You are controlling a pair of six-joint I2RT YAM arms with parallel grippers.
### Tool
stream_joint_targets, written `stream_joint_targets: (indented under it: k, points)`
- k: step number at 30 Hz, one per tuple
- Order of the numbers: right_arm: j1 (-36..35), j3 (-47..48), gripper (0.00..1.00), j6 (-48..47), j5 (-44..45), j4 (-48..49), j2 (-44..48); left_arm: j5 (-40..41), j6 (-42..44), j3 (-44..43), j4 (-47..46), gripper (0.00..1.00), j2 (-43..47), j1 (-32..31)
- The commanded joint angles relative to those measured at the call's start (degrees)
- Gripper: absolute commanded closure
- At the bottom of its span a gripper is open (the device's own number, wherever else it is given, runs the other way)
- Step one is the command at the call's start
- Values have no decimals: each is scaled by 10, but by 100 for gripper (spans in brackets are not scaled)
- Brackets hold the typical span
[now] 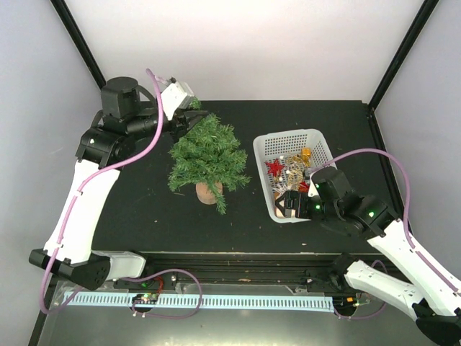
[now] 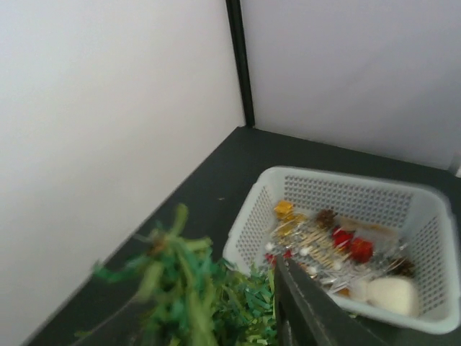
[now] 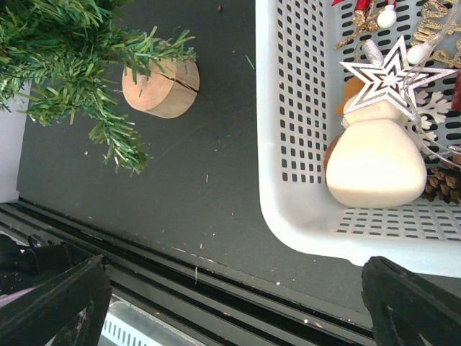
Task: Decorate the small christmas tree
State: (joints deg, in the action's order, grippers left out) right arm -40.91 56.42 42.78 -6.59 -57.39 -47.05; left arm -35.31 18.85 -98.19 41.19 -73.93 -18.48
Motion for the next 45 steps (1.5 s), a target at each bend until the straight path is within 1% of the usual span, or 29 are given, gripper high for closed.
stream_joint_targets:
  k: [1, 3, 6, 9, 11, 13, 17, 18, 21, 24, 30, 32, 36, 38, 40, 42, 45]
  points:
    - [-5, 0, 4, 1, -3, 9, 1, 44, 24, -18, 22, 58, 24, -3]
    - [-5, 1, 4, 2, -3, 8, 2, 48, 28, -18, 25, 52, 26, -3]
    - [-5, 0, 4, 2, 1, 6, 6, 55, 31, -21, 31, 50, 27, -3]
    - [-5, 0, 4, 2, 2, 5, 9, 61, 34, -25, 35, 44, 29, -3]
    - [-4, 0, 4, 1, 4, 4, 11, 70, 38, -37, 46, 37, 27, -3]
    - [-5, 2, 4, 3, 13, -3, 10, 98, 36, -55, 58, 28, 22, -1]
    - [-5, 8, 3, 1, 26, -18, 5, 105, 37, -107, 111, 15, 9, 7]
    - [-5, 9, 3, -1, 28, -20, 5, 105, 36, -113, 121, 10, 9, 8]
    - [-4, 15, 2, -4, 43, -27, 3, 109, 29, -111, 136, 1, 11, 18]
    - [-4, 37, 2, -16, 73, -50, -16, 94, 27, -110, 171, 1, 23, 37]
    - [0, 68, 2, -32, 126, -95, -62, 66, 28, -111, 233, 1, 67, 101]
    - [9, 82, 2, -37, 137, -113, -83, 70, 37, -117, 269, 1, 74, 125]
    - [38, 107, 4, -61, 133, -128, -121, 123, 66, -131, 370, 2, 61, 170]
    - [61, 109, 7, -61, 115, -131, -129, 143, 77, -134, 409, 2, 55, 194]
    - [82, 100, 11, -61, 71, -110, -123, 158, 86, -133, 442, 2, 53, 214]
    - [86, 102, 14, -68, 83, -100, -121, 158, 99, -126, 468, 2, 60, 231]
    - [99, 112, 18, -90, 112, -102, -130, 165, 96, -91, 478, 2, 79, 240]
